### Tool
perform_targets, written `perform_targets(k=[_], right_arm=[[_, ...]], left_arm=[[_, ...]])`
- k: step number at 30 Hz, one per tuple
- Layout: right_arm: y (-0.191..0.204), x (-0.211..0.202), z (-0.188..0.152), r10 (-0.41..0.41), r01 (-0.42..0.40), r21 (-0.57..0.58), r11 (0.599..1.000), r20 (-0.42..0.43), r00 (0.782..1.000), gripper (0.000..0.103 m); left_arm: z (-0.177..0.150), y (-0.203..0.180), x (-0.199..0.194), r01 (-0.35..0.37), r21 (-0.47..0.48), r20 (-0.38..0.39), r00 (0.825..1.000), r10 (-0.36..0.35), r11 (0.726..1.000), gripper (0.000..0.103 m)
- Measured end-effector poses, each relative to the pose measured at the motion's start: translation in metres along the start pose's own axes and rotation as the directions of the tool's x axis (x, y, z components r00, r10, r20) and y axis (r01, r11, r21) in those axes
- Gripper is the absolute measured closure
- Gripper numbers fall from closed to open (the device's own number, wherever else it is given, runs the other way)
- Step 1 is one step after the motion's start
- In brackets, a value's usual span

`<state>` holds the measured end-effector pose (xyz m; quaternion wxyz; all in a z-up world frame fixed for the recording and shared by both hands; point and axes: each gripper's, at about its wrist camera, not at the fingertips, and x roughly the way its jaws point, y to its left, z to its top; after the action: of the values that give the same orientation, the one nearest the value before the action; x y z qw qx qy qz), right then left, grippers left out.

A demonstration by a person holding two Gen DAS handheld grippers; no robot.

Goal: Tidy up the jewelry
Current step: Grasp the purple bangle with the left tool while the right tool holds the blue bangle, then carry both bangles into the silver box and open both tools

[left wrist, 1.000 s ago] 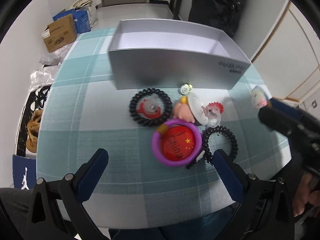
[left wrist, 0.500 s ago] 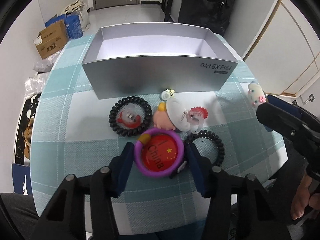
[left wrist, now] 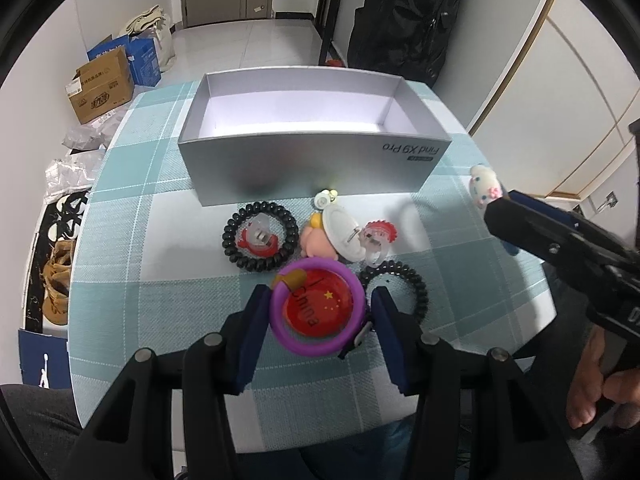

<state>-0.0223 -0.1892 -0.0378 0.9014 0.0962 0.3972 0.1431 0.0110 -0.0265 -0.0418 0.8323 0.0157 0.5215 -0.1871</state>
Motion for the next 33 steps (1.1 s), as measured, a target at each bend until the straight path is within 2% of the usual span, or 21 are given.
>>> perform_targets(k=[10, 13, 20, 25, 33], right_arm=[[0.009, 0.000, 0.017, 0.014, -0.015, -0.013, 1.000, -0.003, 1.000, 0.042], [0.014, -0.003, 0.032, 0.014, -0.014, -0.038, 0.999, 0.016, 1.000, 0.042], [0.022, 0.002, 0.078, 0.026, -0.022, -0.068, 0.997, 0.048, 0.999, 0.042], [0.021, 0.017, 0.107, 0.065, -0.064, -0.040, 0.997, 0.034, 0.997, 0.042], [0.004, 0.060, 0.118, 0.157, -0.154, 0.054, 0.987, -0.068, 0.985, 0.042]], left_arm=[[0.021, 0.006, -0.027, 0.029, -0.021, 0.099, 0.995, -0.027, 0.999, 0.057], [0.034, 0.012, -0.033, 0.024, -0.022, 0.121, 0.992, -0.021, 0.999, 0.057], [0.070, 0.020, -0.033, -0.020, 0.051, 0.183, 0.983, 0.011, 0.999, 0.057], [0.084, 0.034, -0.020, 0.010, 0.045, 0.175, 0.984, -0.018, 0.999, 0.057], [0.097, 0.054, 0.008, 0.116, 0.017, 0.108, 0.987, -0.117, 0.993, 0.057]])
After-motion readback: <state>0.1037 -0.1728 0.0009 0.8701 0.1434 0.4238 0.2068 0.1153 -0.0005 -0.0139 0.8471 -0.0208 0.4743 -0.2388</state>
